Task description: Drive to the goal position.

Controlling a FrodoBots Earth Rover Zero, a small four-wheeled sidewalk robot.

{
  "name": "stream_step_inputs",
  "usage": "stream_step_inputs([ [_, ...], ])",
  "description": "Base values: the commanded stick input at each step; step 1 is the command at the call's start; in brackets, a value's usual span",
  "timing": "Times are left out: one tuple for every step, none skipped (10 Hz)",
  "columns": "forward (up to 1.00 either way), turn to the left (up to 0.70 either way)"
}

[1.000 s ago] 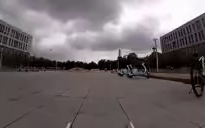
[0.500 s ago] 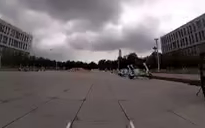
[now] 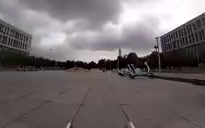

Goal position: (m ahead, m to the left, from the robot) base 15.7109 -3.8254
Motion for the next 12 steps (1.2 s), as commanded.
stream_step_inputs([
  [0.5,0.01],
  [0.5,0.01],
  [0.5,0.01],
  [0.5,0.01],
  [0.5,0.01],
  [0.5,0.01],
  [0.5,0.01],
  [0.5,0.01],
  [0.5,0.01],
  [0.5,0.01],
  [0.5,0.01],
  [0.5,0.01],
])
